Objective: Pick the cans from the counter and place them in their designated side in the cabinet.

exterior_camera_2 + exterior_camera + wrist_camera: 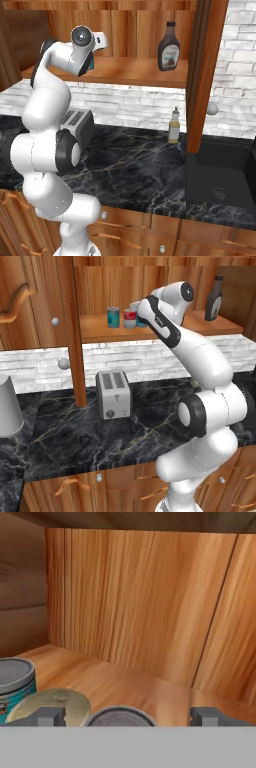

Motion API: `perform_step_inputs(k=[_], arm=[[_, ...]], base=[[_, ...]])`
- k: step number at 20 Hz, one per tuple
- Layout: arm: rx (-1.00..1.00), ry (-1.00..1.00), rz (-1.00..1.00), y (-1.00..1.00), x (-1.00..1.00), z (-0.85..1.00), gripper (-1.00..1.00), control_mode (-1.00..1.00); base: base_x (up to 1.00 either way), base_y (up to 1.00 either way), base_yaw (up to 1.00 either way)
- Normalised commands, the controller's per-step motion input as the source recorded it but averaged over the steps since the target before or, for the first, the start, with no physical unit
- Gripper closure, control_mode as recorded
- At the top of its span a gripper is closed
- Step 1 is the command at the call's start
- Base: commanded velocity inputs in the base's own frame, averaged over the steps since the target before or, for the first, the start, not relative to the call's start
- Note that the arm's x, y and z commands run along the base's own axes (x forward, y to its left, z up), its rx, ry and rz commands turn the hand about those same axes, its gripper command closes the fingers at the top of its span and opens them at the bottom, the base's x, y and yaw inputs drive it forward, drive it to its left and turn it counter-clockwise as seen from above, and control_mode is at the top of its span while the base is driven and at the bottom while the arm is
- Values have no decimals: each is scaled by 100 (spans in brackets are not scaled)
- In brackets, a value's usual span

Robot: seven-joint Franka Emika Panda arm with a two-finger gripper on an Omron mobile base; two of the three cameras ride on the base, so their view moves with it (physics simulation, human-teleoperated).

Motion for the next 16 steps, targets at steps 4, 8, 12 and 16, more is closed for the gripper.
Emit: perform_step_inputs(k=[4, 8, 12, 16], arm=[[0, -12, 3, 0, -13, 4, -100, -100], [0, -13, 3, 0, -17, 2, -100, -100], [0, -11, 2, 0, -28, 2, -100, -100], [0, -5, 2, -1, -38, 4, -100, -100]], base=[[0, 0, 0], [0, 0, 0], [0, 0, 0], [0, 0, 0]])
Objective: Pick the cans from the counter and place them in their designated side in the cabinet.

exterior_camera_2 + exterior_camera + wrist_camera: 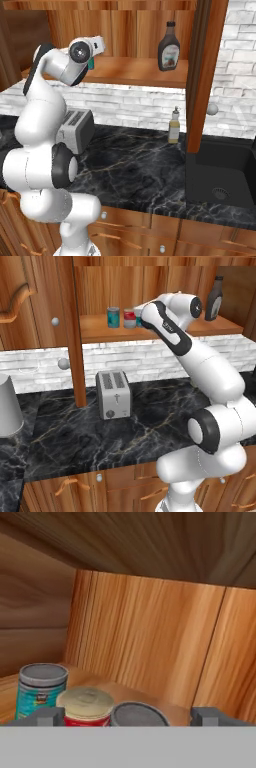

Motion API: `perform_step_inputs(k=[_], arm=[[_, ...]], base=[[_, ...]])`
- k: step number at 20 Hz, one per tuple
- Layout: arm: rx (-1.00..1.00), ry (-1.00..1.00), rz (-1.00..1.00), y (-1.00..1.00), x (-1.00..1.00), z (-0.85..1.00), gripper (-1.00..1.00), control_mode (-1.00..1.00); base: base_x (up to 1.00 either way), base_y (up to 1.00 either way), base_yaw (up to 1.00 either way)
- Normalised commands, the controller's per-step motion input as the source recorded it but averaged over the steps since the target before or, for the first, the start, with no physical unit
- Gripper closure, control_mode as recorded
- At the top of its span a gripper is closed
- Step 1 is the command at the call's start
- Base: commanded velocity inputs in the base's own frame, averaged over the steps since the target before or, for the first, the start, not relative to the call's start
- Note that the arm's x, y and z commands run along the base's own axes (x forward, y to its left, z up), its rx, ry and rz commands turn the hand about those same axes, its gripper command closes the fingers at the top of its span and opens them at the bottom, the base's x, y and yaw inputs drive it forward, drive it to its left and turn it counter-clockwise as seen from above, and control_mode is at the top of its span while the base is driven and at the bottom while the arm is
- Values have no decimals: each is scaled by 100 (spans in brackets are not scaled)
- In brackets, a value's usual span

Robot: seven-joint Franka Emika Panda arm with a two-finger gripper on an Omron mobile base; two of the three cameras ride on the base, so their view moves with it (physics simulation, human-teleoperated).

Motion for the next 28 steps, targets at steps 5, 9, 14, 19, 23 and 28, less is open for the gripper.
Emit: perform_step_inputs(k=[5, 9, 14, 19, 23, 28], arm=[[0, -2, 1, -10, -53, 8, -100, -100], [0, 0, 0, -14, -64, 11, -100, -100], [0, 0, 0, -10, -72, 8, -100, -100], [0, 0, 0, -4, -78, 6, -100, -100], [0, 0, 0, -1, -77, 5, -100, -100], [0, 1, 0, -3, -73, 3, -100, -100]], base=[[0, 0, 0], [0, 0, 0], [0, 0, 0], [0, 0, 0], [0, 0, 0], [0, 0, 0]])
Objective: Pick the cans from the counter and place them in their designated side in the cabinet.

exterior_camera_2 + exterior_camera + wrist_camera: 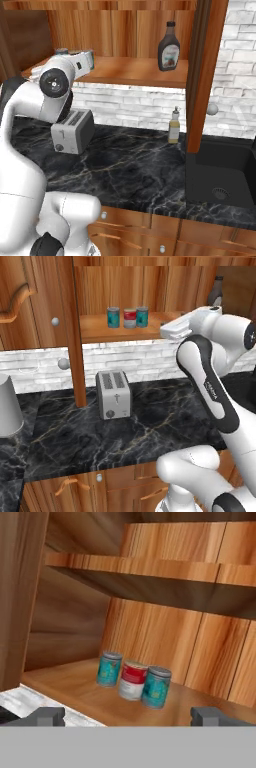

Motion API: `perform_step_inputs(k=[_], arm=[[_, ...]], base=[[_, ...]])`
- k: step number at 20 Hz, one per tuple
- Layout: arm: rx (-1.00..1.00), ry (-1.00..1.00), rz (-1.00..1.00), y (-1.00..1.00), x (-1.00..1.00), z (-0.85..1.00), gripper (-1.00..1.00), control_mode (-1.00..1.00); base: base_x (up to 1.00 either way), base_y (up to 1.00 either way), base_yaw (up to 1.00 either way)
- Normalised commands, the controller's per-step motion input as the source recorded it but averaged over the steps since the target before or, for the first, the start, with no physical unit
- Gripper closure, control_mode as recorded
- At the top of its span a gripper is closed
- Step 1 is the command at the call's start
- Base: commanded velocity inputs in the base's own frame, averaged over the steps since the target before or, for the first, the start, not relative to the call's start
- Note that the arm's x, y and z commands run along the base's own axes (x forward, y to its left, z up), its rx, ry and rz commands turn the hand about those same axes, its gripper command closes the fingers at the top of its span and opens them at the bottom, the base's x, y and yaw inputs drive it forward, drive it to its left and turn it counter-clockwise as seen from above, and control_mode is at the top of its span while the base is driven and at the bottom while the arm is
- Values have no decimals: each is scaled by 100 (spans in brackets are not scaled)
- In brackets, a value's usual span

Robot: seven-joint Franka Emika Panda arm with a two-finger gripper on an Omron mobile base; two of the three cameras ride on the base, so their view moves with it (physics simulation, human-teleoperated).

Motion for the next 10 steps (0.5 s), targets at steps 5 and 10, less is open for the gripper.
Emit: perform_step_inputs(k=[5, 10], arm=[[0, 6, 1, -5, -62, 2, -100, -100], [-5, 15, 4, -8, -56, 0, -100, -100]], base=[[0, 0, 0], [0, 0, 0]])
